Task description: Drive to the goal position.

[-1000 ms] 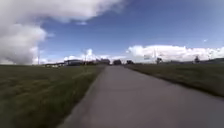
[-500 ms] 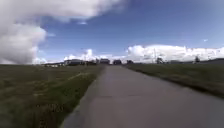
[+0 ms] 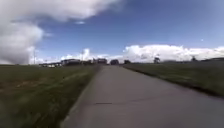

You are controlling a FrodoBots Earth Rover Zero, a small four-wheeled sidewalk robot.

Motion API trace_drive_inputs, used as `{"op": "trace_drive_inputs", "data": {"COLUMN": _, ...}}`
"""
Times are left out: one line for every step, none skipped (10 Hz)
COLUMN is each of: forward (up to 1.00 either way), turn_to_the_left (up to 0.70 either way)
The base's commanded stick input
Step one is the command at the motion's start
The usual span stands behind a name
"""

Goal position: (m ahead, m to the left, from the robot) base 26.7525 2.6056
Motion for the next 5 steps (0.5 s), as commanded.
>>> {"op": "trace_drive_inputs", "data": {"forward": 0.7, "turn_to_the_left": 0.0}}
{"op": "trace_drive_inputs", "data": {"forward": 0.7, "turn_to_the_left": 0.0}}
{"op": "trace_drive_inputs", "data": {"forward": 0.7, "turn_to_the_left": 0.0}}
{"op": "trace_drive_inputs", "data": {"forward": 0.7, "turn_to_the_left": 0.0}}
{"op": "trace_drive_inputs", "data": {"forward": 0.7, "turn_to_the_left": 0.0}}
